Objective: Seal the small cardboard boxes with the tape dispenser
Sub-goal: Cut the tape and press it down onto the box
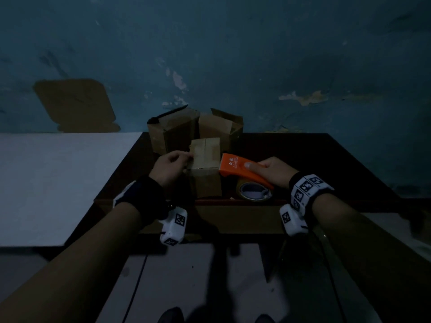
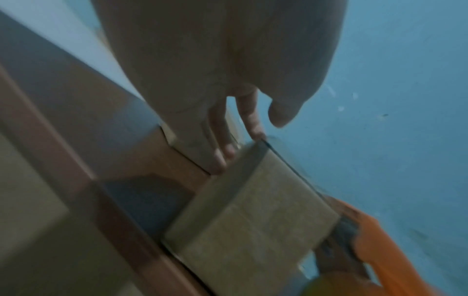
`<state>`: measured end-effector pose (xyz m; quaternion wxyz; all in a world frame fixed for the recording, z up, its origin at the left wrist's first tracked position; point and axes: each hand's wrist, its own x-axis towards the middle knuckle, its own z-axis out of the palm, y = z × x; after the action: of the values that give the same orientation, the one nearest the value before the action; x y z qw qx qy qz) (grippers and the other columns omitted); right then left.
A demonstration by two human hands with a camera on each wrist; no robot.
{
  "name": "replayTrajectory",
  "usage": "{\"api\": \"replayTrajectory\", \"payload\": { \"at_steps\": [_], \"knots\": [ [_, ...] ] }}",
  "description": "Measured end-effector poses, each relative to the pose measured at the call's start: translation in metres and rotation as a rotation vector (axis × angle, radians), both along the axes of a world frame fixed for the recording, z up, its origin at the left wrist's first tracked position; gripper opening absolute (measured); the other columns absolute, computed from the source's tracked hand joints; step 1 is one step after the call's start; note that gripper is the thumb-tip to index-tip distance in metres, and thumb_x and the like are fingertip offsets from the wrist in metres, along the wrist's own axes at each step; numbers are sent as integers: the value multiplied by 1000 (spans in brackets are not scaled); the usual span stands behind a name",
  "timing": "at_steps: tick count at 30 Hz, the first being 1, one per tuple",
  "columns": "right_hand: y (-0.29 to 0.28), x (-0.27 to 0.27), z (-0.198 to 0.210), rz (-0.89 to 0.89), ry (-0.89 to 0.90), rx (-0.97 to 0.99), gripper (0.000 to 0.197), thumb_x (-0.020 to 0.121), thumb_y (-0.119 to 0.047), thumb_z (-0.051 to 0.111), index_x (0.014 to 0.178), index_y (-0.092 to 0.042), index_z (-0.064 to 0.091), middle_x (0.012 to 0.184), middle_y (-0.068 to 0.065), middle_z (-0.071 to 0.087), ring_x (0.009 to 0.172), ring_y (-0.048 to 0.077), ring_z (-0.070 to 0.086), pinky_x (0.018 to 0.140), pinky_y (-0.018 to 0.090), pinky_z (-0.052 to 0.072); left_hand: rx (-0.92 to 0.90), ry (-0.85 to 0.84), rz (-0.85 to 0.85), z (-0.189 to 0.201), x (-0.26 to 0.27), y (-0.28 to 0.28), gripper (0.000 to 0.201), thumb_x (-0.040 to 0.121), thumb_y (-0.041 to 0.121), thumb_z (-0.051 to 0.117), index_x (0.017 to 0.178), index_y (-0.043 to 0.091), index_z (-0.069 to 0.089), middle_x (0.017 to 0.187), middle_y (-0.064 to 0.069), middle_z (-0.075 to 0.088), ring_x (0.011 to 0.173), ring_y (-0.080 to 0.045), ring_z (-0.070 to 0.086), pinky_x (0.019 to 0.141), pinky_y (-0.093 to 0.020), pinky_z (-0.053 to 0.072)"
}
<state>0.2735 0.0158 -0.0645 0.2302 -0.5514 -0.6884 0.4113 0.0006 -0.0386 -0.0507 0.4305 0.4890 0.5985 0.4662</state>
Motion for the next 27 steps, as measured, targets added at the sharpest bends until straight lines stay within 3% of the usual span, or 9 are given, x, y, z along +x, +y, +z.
{"api": "replayTrajectory", "payload": {
  "at_steps": [5,9,12,17,21,22,27],
  "knots": [
    [4,-10,4,35,-42,-18,50,82,-64,58,95,-18,74,87,7,75,83,24,72,83,38,54,38,179,5,3,-6,8,19,88,35,66,100,19,64,104,3,64,93,-14,60,67,-22,47],
    [8,-16,12,46,-134,-15,50,87,-59,55,97,-14,73,90,10,74,83,24,70,81,35,52,15,338,-144,17,1,19,51,89,26,66,137,23,50,135,2,48,121,-18,48,89,-31,45],
    [9,-17,16,42,-188,20,48,88,-57,53,100,-15,73,90,8,72,83,22,69,78,32,50,-49,370,-170,23,6,22,41,94,22,60,135,22,55,143,-5,47,124,-23,50,98,-34,45],
    [9,-14,10,30,-210,34,53,87,-61,52,98,-14,73,89,8,73,82,23,70,79,33,51,-10,398,-128,15,8,22,33,92,36,62,123,25,64,133,1,55,106,-12,54,84,-29,48],
    [6,-6,11,27,-177,37,56,85,-63,54,93,-11,73,84,9,73,76,22,70,71,30,50,-7,350,-140,14,7,23,32,91,32,63,122,23,64,125,4,57,85,-2,58,66,-17,47],
    [6,-4,11,33,-169,32,57,82,-66,55,91,-12,72,83,8,73,74,20,70,69,29,50,-10,346,-142,14,6,23,31,91,31,64,122,24,64,128,3,57,87,-3,58,65,-17,48],
    [6,3,10,85,-172,10,64,65,-76,55,88,-18,71,85,6,73,79,20,70,74,30,53,-30,322,-127,14,6,21,33,92,26,63,126,22,63,139,0,52,114,-15,52,88,-28,46]
  ]
}}
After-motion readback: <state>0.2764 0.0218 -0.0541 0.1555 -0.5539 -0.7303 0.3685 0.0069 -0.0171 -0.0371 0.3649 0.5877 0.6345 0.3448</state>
